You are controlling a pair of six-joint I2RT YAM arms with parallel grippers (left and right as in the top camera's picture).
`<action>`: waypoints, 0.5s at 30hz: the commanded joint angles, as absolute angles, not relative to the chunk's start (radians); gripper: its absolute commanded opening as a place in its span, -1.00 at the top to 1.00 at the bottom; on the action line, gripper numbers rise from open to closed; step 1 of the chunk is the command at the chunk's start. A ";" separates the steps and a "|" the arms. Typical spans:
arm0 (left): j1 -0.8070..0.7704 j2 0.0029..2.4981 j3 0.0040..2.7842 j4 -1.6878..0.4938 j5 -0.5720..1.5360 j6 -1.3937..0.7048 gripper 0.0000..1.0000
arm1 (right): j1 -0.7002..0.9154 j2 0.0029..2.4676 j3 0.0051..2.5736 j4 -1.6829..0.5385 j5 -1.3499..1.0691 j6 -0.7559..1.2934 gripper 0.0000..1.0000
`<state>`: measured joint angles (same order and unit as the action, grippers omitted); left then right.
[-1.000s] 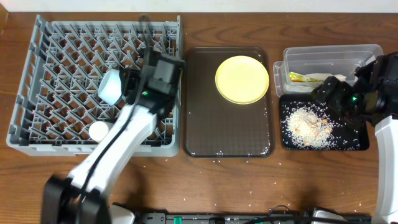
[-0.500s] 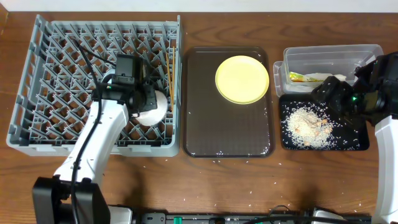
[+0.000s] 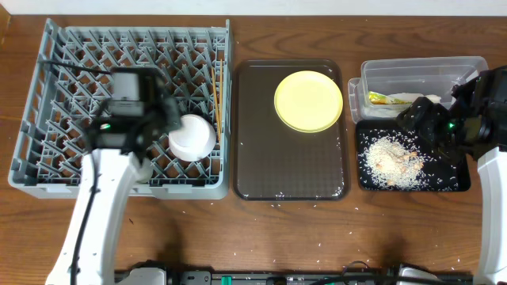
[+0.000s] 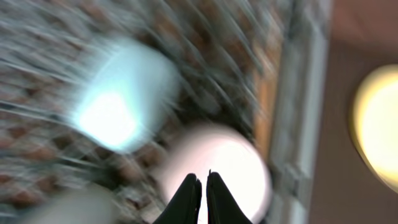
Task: Sort waste into correct bins and load items into the dishwasher
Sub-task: 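Lower the light-blue bowl into the rack and open the left gripper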
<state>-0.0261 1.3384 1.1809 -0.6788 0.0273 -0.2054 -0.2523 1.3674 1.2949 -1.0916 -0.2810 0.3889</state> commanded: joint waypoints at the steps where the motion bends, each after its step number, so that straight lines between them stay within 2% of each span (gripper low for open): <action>1: 0.052 1.395 1.195 -0.630 -0.173 -0.157 0.85 | -0.255 1.363 1.299 -1.093 -0.289 0.385 -0.98; 9: 0.181 1.597 1.195 -0.451 -0.154 -0.130 0.85 | -0.255 1.363 1.299 -1.092 -0.289 0.385 -0.99; 12: 0.179 1.601 1.195 -0.464 0.063 -0.097 0.85 | -0.255 1.363 1.299 -1.093 -0.289 0.385 -0.99; 15: 0.178 1.601 1.195 -0.487 0.193 -0.098 0.85 | -0.255 1.363 1.299 -1.093 -0.289 0.385 -0.99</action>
